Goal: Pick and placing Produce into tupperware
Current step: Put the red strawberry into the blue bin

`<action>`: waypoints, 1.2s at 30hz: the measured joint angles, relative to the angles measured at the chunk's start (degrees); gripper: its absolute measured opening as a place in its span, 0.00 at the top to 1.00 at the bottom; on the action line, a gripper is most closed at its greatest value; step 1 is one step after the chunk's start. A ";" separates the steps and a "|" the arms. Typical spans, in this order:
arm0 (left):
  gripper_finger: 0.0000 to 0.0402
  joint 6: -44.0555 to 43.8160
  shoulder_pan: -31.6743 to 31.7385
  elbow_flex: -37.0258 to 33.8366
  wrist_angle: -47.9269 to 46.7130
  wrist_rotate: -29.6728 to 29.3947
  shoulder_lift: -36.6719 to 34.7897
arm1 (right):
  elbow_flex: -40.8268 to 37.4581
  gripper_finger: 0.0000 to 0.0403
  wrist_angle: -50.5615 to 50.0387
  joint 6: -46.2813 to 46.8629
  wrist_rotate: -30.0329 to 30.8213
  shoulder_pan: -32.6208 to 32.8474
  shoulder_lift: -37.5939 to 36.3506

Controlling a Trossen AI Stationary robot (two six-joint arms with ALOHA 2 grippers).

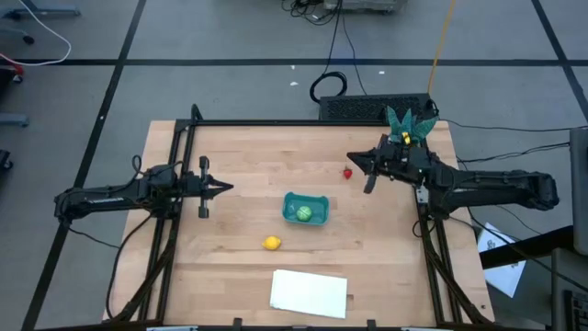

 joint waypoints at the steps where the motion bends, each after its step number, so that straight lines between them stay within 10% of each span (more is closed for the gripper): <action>1: 0.98 0.02 0.00 0.00 0.00 0.02 0.00 | 1.32 1.00 -1.83 0.23 0.00 -0.68 0.64; 36: 0.98 1.16 0.00 0.04 -0.02 0.02 0.02 | 41.25 1.00 -61.72 0.28 -15.45 -16.76 29.28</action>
